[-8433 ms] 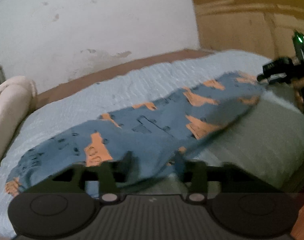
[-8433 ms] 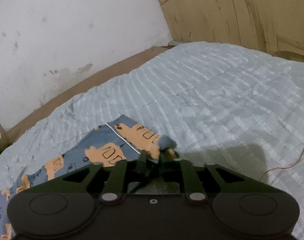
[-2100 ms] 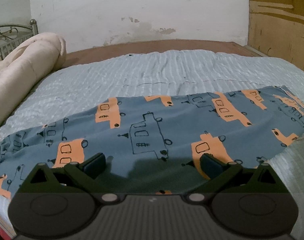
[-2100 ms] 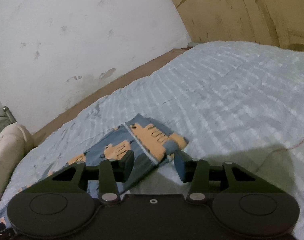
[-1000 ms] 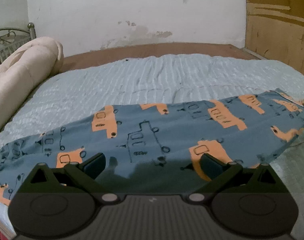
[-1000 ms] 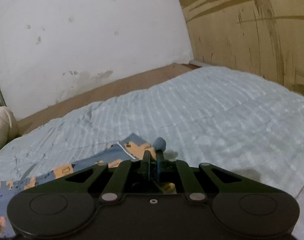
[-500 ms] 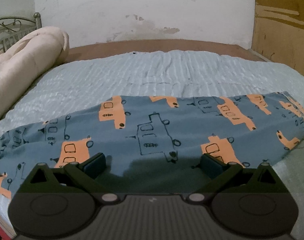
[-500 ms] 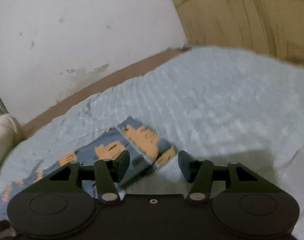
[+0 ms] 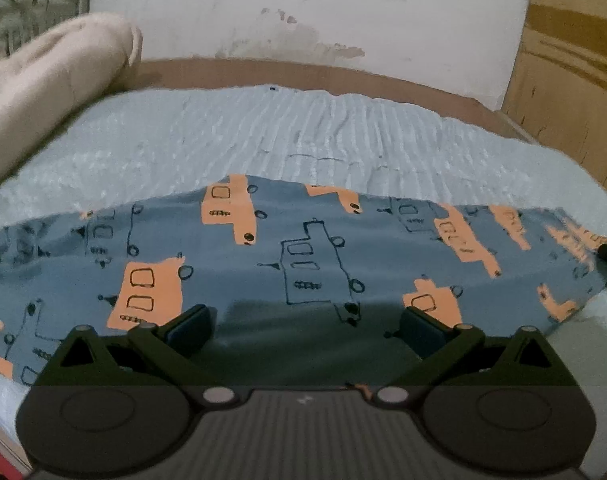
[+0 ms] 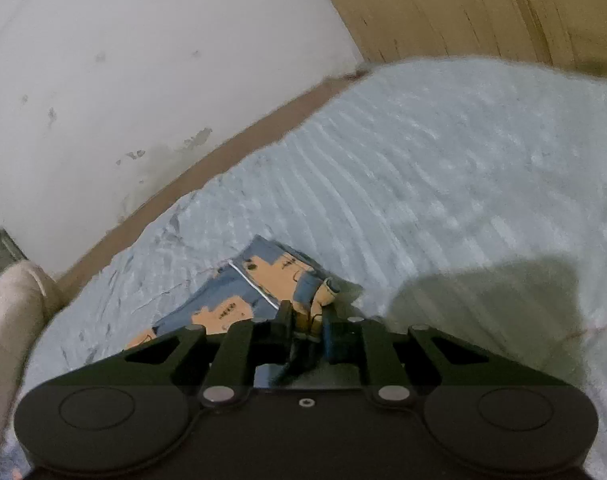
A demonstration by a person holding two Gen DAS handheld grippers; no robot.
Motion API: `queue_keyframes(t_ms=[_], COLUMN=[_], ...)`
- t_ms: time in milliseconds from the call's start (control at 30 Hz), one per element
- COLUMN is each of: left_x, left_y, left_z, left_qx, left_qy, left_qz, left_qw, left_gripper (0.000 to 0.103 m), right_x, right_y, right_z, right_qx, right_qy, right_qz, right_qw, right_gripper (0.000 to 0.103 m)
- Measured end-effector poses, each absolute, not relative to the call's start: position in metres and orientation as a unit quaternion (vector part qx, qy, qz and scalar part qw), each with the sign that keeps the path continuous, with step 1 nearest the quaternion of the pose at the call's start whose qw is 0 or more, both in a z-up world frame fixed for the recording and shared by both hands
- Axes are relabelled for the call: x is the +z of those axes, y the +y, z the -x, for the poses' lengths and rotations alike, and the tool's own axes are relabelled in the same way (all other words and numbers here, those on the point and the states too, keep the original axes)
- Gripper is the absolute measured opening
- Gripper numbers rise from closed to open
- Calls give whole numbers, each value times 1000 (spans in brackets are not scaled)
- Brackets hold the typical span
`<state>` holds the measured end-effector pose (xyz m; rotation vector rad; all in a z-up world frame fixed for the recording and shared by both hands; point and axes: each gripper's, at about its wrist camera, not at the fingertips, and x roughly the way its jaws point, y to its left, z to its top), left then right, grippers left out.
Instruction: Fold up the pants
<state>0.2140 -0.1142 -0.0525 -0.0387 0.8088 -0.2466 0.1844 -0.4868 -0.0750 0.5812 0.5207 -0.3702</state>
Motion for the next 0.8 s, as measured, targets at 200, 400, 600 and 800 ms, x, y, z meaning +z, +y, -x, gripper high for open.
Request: queue_keyframes(t_ms=[200, 400, 600, 800], left_x=[-42, -38, -41, -42], left_y=[-94, -80, -76, -79], left_z=[-218, -218, -216, -214], left_qx=[-134, -152, -150, -156], left_qy=[398, 393, 397, 394], left_qz=[89, 143, 145, 138], left_qw=[903, 896, 894, 895], left_gripper=[102, 102, 102, 102], right_x=[-34, -1, -16, -70], right_y=[-437, -357, -285, -255], right_z=[-187, -187, -175, -166], right_qx=[-149, -62, 19, 38], right_qy=[218, 190, 217, 278], right_qz=[-155, -27, 41, 50], right_qw=[952, 980, 975, 958], right_gripper=[13, 13, 13, 13])
